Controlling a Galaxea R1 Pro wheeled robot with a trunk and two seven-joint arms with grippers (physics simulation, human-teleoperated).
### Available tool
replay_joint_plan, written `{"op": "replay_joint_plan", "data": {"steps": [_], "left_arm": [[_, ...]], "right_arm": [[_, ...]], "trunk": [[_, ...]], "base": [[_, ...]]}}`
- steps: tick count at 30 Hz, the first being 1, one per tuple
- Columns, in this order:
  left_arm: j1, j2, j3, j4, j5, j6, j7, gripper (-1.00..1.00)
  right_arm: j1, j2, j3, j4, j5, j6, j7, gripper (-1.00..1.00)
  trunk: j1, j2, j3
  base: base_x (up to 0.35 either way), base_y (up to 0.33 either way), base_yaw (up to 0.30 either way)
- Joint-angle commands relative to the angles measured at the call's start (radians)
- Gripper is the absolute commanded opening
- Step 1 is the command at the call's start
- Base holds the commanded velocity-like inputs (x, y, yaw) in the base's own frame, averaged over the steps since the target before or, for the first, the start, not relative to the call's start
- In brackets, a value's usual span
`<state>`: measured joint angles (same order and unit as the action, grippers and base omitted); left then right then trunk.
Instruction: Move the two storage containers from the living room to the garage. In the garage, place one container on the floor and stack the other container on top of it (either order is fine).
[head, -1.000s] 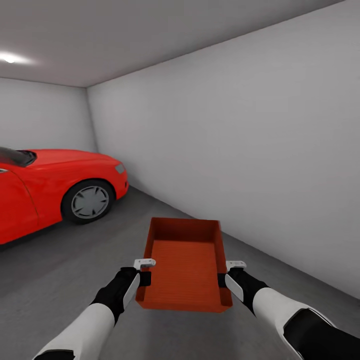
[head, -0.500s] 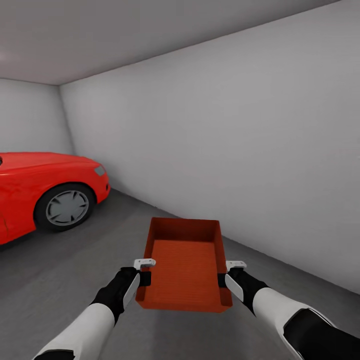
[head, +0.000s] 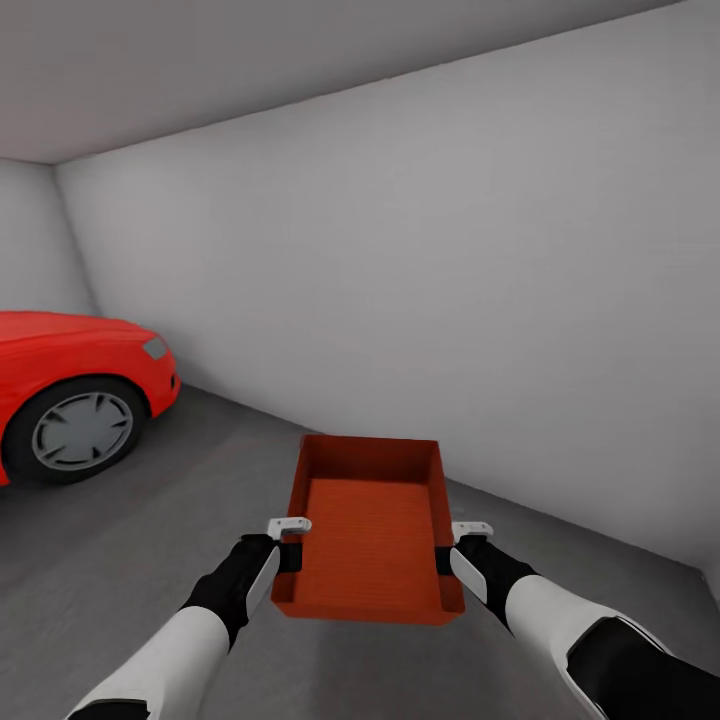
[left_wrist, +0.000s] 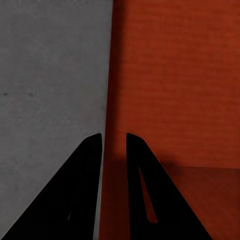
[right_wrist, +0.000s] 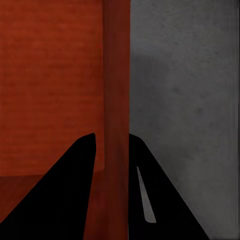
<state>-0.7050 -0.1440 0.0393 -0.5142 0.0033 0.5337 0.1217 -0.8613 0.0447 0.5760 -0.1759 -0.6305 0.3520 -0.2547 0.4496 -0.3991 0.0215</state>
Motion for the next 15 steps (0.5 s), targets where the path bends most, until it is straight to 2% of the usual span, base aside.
{"op": "replay_joint_plan", "data": {"steps": [1, 15], "left_arm": [[-0.001, 0.0, 0.013, -0.021, -0.037, 0.009, 0.07, -1.0], [-0.001, 0.0, 0.013, -0.021, -0.037, 0.009, 0.07, -1.0]], "right_arm": [[0.001, 0.0, 0.056, -0.002, -0.046, 0.001, -0.005, -1.0], [0.001, 0.0, 0.056, -0.002, -0.047, 0.001, -0.005, -1.0]], "trunk": [[0.0, -0.001, -0.001], [0.0, -0.001, -0.001]], "base": [[0.0, 0.0, -0.245], [0.0, 0.0, -0.245]]}}
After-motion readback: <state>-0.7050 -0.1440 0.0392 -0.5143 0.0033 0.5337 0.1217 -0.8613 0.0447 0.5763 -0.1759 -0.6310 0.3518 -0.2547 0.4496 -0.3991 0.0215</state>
